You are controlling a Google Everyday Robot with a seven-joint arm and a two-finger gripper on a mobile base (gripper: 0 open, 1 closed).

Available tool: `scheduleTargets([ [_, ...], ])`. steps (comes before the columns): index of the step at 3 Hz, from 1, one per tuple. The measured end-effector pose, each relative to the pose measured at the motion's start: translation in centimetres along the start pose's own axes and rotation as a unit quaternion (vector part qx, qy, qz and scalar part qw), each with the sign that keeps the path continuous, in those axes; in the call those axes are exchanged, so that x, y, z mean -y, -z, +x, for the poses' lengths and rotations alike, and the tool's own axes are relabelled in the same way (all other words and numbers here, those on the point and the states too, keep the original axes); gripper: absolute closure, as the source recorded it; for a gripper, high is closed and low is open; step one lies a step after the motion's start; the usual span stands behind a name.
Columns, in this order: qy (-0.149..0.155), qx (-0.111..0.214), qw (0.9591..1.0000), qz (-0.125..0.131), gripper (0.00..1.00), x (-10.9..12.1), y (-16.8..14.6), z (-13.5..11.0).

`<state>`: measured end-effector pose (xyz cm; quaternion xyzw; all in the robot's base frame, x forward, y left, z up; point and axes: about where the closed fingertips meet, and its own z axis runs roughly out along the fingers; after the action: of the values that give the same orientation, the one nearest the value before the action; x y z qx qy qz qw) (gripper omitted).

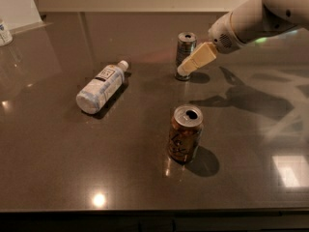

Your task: Move redbull can near orange can

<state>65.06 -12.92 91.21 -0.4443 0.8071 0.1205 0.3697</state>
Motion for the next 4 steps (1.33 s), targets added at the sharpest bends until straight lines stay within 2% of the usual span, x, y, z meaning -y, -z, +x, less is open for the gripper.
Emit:
scheduleTargets([
  [2,-0.001,0.008,1.0000,0.001,0.00,0.7,-1.7,-1.3],
  [3,0.002,0.014,0.9998,-0.011,0.16,0.4,-2.3,-2.2],
  [4,0.006,0.015,0.9996,-0.024,0.39,-0.3,-2.5,-2.8],
])
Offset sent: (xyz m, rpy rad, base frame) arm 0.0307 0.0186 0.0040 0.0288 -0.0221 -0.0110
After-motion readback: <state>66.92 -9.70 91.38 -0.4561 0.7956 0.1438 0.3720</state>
